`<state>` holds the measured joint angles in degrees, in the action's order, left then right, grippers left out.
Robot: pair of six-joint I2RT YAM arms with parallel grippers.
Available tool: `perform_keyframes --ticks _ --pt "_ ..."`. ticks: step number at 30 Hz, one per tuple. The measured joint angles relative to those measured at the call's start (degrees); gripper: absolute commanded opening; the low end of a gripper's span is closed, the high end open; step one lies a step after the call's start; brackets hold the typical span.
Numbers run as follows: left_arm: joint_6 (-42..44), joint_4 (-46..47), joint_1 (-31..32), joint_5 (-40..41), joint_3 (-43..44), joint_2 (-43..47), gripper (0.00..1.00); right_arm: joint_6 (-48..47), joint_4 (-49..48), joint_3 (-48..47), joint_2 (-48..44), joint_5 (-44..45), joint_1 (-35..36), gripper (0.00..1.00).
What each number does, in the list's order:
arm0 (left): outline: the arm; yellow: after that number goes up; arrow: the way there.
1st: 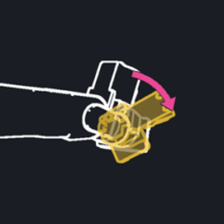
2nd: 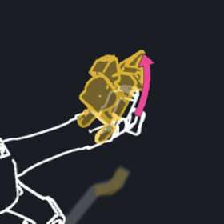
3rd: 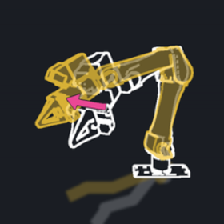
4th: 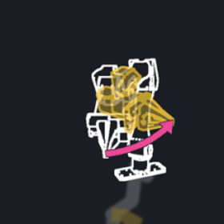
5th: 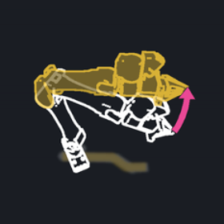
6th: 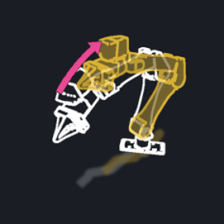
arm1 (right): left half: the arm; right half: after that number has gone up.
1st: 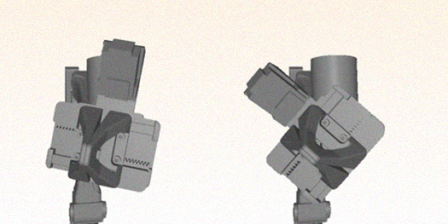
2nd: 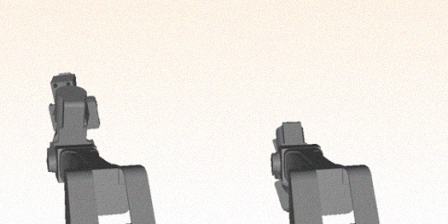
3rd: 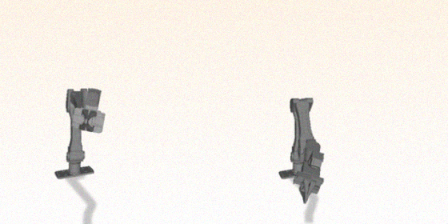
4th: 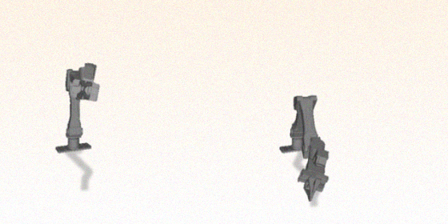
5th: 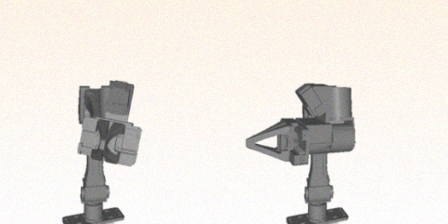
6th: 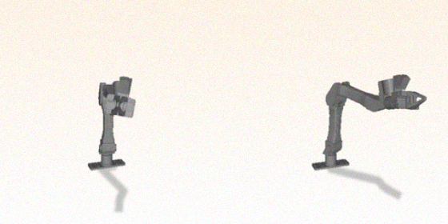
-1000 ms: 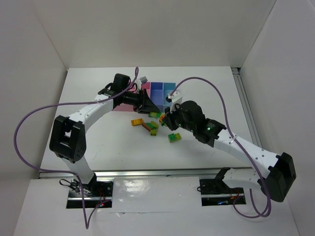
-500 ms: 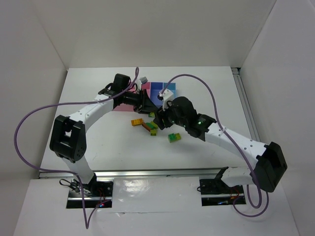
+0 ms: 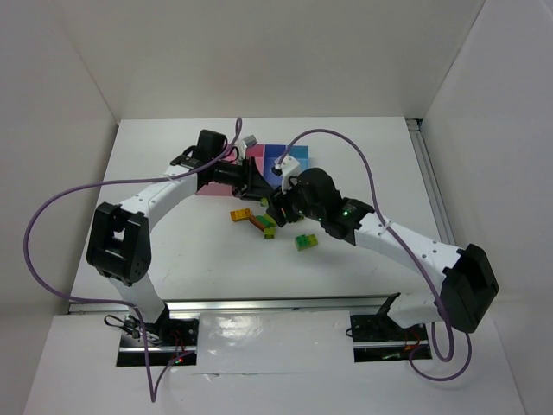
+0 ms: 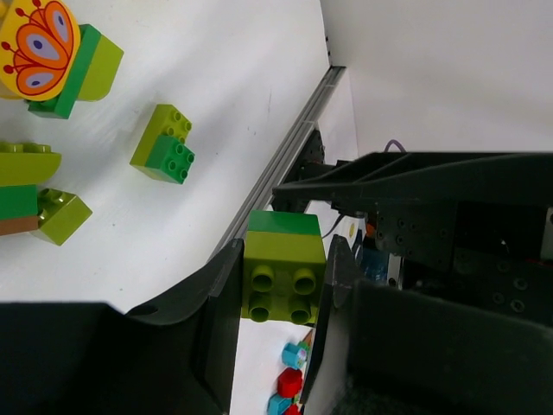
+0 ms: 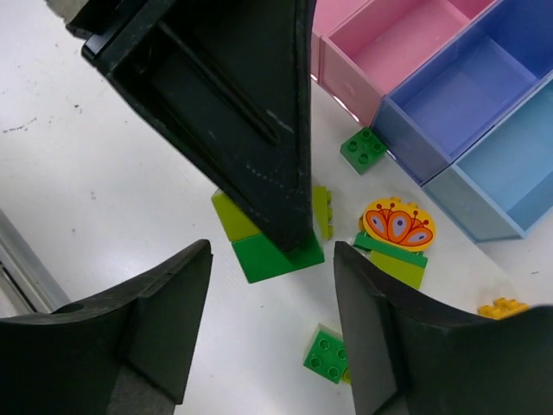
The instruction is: Sort the legos into containers by color
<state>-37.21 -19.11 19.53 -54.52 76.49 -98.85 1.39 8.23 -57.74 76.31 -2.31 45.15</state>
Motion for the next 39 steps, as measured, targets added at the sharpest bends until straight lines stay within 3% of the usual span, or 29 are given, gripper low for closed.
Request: perform_keyframes --ticks 6,12,19,21,25,30,33,35,39 --pt "2.03 -1.05 0.17 -1.4 0.02 0.0 0.0 -1.53 -0.13 -0.57 0.33 0.24 -0.02 0.7" --pt "3.78 -2.38 0.17 -2.27 0.28 0.0 0.0 -2.78 -0.09 -1.49 0.79 -0.39 0.17 0.49" --pt "4.37 -3.19 0.02 -2.14 0.52 0.0 0.0 -4.09 0.24 -2.23 1.73 -0.57 1.14 0.44" --pt "4.44 -3.39 0.0 -2.16 0.52 0.0 0.0 -4.26 0.33 -2.25 1.75 -0.48 1.27 0.44" --pt "4.44 -3.43 0.0 -2.23 0.52 0.0 0.0 -4.28 0.33 -2.27 1.75 -0.39 1.27 0.55" --pt "4.44 -3.43 0.17 -2.86 0.52 0.0 0.0 -4.26 0.31 -2.27 2.05 -0.42 1.33 0.55" --pt "4.39 -3.37 0.24 -2.91 0.52 0.0 0.0 -4.22 0.31 -2.27 2.38 -0.59 1.38 0.39" --pt "4.26 -3.65 0.24 -2.78 0.52 0.0 0.0 -4.35 0.31 -2.27 2.54 -0.46 1.55 0.18" --pt "4.24 -3.91 0.2 -2.75 0.52 0.0 0.0 -4.28 0.13 -2.27 2.64 -0.2 1.6 0.12"
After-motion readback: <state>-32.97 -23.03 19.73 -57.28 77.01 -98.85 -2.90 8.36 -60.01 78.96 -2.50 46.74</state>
